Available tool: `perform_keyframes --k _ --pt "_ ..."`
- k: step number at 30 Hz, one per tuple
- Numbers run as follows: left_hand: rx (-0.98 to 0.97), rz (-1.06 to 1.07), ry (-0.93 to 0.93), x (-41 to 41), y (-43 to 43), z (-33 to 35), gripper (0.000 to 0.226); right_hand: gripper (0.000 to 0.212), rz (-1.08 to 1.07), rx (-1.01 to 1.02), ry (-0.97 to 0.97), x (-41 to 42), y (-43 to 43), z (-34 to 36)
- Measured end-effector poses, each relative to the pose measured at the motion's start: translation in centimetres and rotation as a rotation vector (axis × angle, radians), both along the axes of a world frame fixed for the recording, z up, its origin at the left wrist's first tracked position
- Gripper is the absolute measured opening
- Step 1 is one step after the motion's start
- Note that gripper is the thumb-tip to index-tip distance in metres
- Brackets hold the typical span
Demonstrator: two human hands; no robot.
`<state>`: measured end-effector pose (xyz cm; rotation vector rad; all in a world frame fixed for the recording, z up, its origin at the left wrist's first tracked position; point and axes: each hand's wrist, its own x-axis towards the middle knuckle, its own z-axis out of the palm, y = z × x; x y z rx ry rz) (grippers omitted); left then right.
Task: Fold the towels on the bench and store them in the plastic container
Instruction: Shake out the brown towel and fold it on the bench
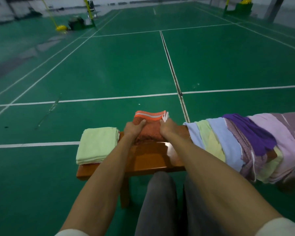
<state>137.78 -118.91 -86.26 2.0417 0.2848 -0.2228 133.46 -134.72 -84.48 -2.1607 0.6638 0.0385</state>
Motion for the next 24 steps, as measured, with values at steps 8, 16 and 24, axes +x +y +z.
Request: perform_keyframes --k 8,16,24 --pt "0.199 0.057 -0.108 -0.2 10.2 1.9 0.066 0.036 0.199 0.007 -0.069 1.5 7.8 0.9" --pt "0.235 0.103 -0.121 -0.8 17.1 2.1 0.061 0.036 0.315 -0.013 -0.074 3.0 14.5 0.3" --pt "0.326 0.147 -0.093 -0.4 21.2 1.2 0.054 0.036 0.447 -0.017 0.003 5.1 18.6 -1.1"
